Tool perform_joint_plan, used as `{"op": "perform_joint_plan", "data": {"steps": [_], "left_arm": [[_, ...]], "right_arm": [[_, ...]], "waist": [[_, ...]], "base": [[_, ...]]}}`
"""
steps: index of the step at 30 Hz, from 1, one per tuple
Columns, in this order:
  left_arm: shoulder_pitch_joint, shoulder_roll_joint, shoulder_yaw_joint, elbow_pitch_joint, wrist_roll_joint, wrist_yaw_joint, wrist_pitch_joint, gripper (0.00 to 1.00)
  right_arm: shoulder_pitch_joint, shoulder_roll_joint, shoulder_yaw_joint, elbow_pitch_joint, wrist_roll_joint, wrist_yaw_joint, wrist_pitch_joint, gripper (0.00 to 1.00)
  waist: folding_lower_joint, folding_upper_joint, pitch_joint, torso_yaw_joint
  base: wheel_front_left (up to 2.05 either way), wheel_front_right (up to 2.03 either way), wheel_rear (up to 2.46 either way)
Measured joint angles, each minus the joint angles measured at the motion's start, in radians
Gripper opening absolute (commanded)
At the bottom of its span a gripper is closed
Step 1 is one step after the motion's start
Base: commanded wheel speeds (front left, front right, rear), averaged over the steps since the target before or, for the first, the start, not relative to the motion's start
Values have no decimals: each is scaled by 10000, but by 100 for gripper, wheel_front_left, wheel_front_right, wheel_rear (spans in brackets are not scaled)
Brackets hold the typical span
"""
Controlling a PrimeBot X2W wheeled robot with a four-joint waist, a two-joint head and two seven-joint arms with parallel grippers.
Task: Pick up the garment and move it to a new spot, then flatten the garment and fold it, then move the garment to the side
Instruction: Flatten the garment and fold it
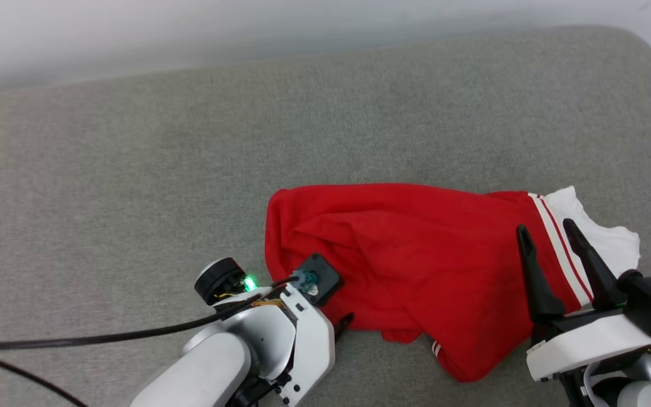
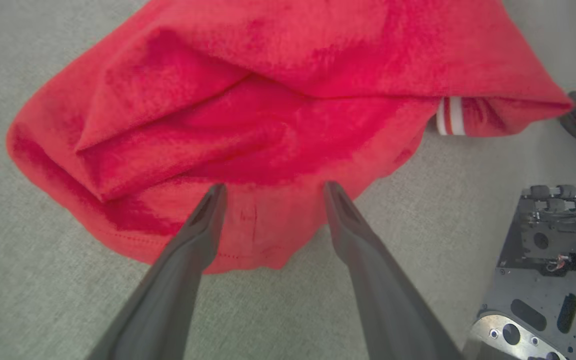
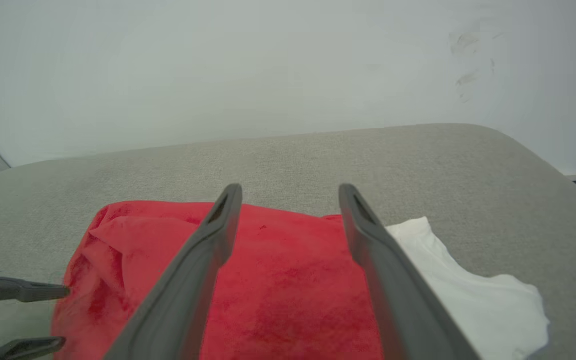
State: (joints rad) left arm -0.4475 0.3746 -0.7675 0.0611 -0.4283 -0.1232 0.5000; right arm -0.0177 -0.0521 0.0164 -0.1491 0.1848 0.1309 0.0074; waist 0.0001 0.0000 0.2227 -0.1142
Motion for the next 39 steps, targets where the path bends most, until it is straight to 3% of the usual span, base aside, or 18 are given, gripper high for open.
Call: {"op": "perform_joint_plan", "data": {"steps": [9,10,11,12,19,27,34,39], "left_arm": [[-1151,351,-1672,938,-587,-59,1285,100],[-1470,431,-2040,1099,-886,-59,1455,47],[-1547,449,-2117,1147,-963,-59,1455,15],[-1592,458,-2182,1198,-1064,-59,1452,0],[-1683,600,-1960,1225,-1129,81,238,0],[-2035,1455,-280,96,-1267,1154,-991,0],[-2587,2023,1436,-107,-1718,2082,-1657,0],[-2878,2249,2293,558,-2203,2301,-2002,0]], "right_arm": [[-354,4,23,290,186,0,-245,100],[-387,4,27,395,267,0,-309,100],[-398,4,38,422,278,0,-337,100],[-406,4,42,464,303,0,-351,100],[-407,4,-92,617,426,0,-424,100],[-397,6,-132,616,537,0,-360,100],[-449,6,-75,491,554,0,-316,100],[-585,6,-69,426,596,0,-318,100]], "waist": [[0,0,723,-212],[0,0,768,-249],[0,0,765,-251],[0,0,756,-251],[0,0,531,-96],[0,0,297,230],[0,0,505,208],[0,0,866,67]], "base": [[0,0,0],[0,0,0],[0,0,0],[0,0,0],[0,0,0],[0,0,0],[0,0,0],[0,0,0]]}}
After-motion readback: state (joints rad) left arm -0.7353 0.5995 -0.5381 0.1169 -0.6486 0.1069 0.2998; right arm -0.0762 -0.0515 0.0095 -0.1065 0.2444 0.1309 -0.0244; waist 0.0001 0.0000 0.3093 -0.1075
